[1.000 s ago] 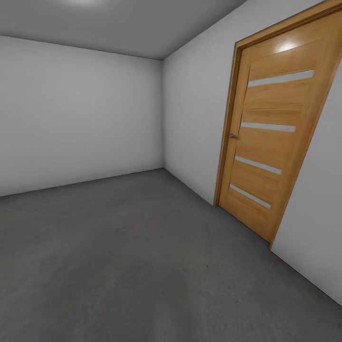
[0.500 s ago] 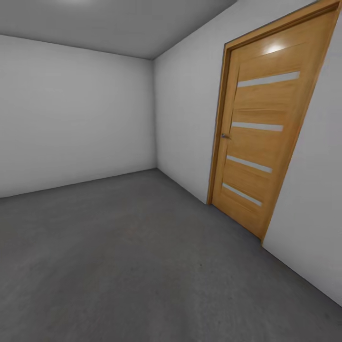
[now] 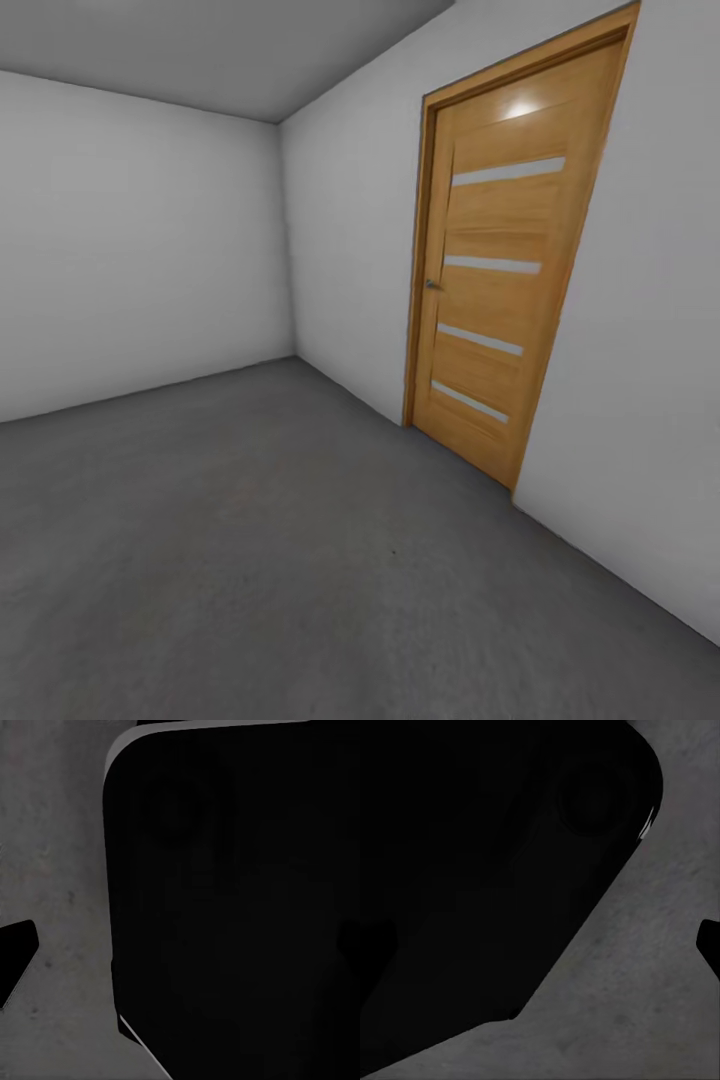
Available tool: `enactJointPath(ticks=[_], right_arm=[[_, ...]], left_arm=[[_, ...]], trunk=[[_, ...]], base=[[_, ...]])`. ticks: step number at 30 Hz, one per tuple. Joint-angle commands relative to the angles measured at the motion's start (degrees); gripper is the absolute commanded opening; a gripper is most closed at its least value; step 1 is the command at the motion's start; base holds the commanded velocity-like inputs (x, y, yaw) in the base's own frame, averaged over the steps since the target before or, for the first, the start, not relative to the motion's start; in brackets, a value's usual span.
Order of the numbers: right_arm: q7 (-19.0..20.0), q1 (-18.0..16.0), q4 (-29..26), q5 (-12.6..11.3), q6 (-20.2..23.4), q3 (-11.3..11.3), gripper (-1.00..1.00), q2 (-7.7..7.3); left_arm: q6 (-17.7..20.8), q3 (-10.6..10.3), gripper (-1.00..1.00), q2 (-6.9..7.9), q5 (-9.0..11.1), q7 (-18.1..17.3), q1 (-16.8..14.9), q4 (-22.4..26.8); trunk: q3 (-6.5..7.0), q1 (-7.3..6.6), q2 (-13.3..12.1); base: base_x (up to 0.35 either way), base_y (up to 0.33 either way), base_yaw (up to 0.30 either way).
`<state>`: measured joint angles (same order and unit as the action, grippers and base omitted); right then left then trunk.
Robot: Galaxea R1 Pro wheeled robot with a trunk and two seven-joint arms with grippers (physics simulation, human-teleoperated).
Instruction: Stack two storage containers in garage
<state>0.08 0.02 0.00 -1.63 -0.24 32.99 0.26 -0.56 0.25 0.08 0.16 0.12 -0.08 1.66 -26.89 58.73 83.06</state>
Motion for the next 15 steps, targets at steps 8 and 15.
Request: enactJointPath(ticks=[8,15], right_arm=[[0.0,0.0,0.0,-0.1,0.0,0.2,1.00,0.00],[0.0,0.0,0.0,-0.1,0.0,0.2,1.00,0.00]], left_arm=[[-0.1,0.0,1.00,0.00,0.0,0.0,0.0,0.0],[0.0,0.0,1.00,0.00,0.0,0.1,0.0,0.0]], trunk=[[-0.04,0.00,0.0],[-0.04,0.00,0.0]], base=[[0.044,0.000,-0.248],[0.283,0.000,-0.247]])
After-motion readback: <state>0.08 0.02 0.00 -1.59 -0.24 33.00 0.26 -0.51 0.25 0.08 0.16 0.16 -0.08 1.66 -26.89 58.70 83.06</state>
